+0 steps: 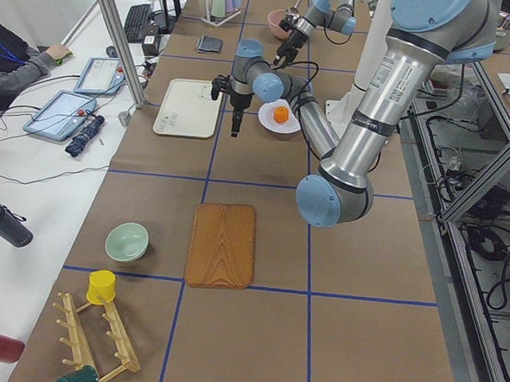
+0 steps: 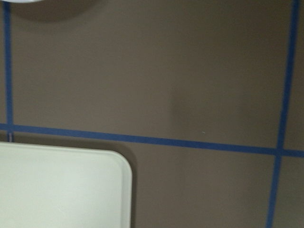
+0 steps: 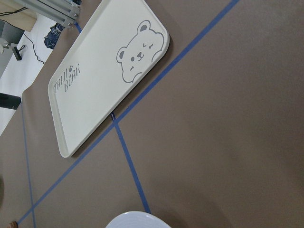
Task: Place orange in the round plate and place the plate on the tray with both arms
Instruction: 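Open and withdraw the left gripper while the right gripper approaches the plate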
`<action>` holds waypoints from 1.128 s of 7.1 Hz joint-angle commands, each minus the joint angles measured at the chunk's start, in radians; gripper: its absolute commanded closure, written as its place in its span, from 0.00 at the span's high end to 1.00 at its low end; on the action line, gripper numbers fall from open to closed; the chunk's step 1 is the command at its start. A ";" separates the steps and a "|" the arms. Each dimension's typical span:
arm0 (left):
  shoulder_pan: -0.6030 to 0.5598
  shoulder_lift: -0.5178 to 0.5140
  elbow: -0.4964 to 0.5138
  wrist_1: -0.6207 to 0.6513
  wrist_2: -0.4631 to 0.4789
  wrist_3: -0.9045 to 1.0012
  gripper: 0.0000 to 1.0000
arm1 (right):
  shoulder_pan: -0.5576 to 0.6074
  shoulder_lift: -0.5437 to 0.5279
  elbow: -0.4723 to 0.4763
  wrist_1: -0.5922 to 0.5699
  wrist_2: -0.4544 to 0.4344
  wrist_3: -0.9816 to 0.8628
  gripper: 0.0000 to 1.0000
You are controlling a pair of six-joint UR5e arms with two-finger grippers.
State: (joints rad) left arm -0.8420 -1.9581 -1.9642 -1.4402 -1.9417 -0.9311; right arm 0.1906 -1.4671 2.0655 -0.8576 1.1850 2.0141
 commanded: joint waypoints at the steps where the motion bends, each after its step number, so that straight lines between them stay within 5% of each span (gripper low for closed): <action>1: -0.157 0.144 0.013 -0.046 -0.019 0.210 0.98 | -0.155 0.001 0.001 0.000 -0.155 0.080 0.96; 3: -0.451 0.304 0.074 -0.055 -0.251 0.673 0.98 | -0.223 0.001 -0.007 0.005 -0.221 0.110 0.96; 5: -0.714 0.354 0.241 -0.037 -0.345 1.097 0.98 | -0.269 0.049 -0.053 0.009 -0.281 0.185 0.94; 7: -0.842 0.355 0.432 -0.051 -0.411 1.298 0.98 | -0.269 0.172 -0.154 0.008 -0.297 0.232 0.88; 8: -0.868 0.376 0.435 -0.052 -0.425 1.331 0.98 | -0.263 0.175 -0.162 0.008 -0.297 0.236 0.81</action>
State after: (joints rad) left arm -1.6560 -1.5988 -1.5725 -1.4894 -2.3376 0.3239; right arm -0.0759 -1.3200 1.9308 -0.8497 0.8927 2.2387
